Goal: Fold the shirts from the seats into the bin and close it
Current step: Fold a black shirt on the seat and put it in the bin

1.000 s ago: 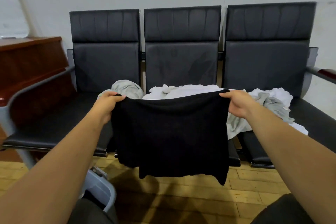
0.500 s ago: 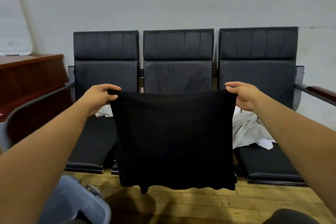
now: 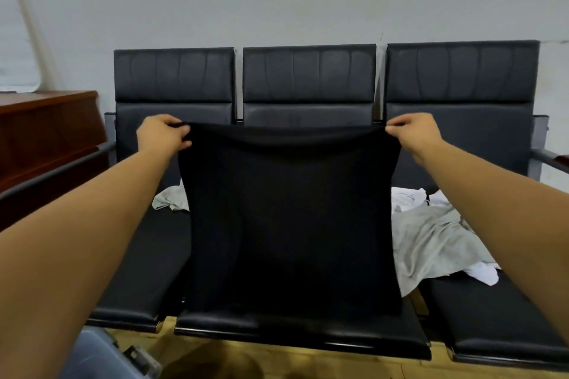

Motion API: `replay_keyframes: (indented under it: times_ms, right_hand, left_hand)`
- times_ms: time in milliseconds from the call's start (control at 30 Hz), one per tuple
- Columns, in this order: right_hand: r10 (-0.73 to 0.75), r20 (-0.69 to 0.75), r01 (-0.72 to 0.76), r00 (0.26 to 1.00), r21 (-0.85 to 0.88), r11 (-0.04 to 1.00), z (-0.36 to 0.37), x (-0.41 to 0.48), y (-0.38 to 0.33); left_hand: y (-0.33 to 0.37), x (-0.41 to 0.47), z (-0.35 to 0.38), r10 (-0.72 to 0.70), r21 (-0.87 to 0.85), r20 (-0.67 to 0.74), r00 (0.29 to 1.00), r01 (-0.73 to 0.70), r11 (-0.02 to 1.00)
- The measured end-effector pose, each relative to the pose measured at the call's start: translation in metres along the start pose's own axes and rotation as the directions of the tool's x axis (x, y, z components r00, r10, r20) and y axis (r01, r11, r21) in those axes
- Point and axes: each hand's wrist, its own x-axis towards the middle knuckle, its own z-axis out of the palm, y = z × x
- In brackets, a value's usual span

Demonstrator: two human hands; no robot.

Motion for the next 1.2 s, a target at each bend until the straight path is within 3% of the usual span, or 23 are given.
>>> replay_keyframes:
  times_ms: [100,200,333,433,533,633,700,767,867,1000,1200]
  right_hand:
    - [-0.024,-0.075,0.043,0.997,0.269,0.962,-0.001,0.014,-0.023]
    - [-0.031,-0.025,0.038,0.999,0.409,0.912,-0.012,0.014,-0.027]
    - [-0.031,0.05,0.008,0.998,0.406,0.914,-0.012,-0.01,-0.004]
    - [0.014,0.149,-0.047,0.989,0.219,0.975,-0.01,-0.047,0.036]
    - [0.127,0.282,-0.141,0.951,0.033,0.989,-0.013,-0.096,0.089]
    - [0.233,0.312,-0.233,0.921,-0.038,0.972,-0.012,-0.139,0.129]
    - [0.298,0.341,-0.31,0.892,-0.021,0.951,-0.011,-0.156,0.144]
    - [0.315,0.36,-0.334,0.878,-0.009,0.943,-0.012,-0.162,0.15]
    - [0.278,0.401,-0.363,0.873,0.153,0.919,-0.016,-0.163,0.146]
    - [0.244,0.478,-0.45,0.844,0.381,0.808,-0.019,-0.17,0.14]
    - [0.268,0.536,-0.515,0.801,0.388,0.764,-0.026,-0.172,0.134]
  left_hand:
    - [0.014,0.021,0.004,0.074,-0.198,-0.076,0.994,-0.088,0.976]
    - [0.021,0.018,-0.001,0.124,-0.252,-0.057,0.991,-0.135,0.958]
    - [-0.001,-0.013,-0.016,0.137,-0.279,0.054,0.989,-0.117,0.953]
    - [-0.039,-0.053,-0.031,0.042,-0.245,0.125,0.991,-0.01,0.969]
    - [-0.084,-0.1,-0.044,-0.055,-0.09,0.221,0.974,0.077,0.993]
    - [-0.114,-0.143,-0.054,-0.094,0.076,0.323,0.942,0.074,0.994]
    - [-0.13,-0.159,-0.059,-0.129,0.151,0.365,0.922,0.078,0.985]
    - [-0.145,-0.165,-0.065,-0.176,0.122,0.396,0.901,0.139,0.983]
    - [-0.153,-0.169,-0.07,-0.193,-0.087,0.476,0.858,0.264,0.961]
    - [-0.15,-0.169,-0.071,-0.168,-0.255,0.53,0.831,0.346,0.903]
    - [-0.147,-0.176,-0.075,-0.217,-0.158,0.58,0.785,0.37,0.916]
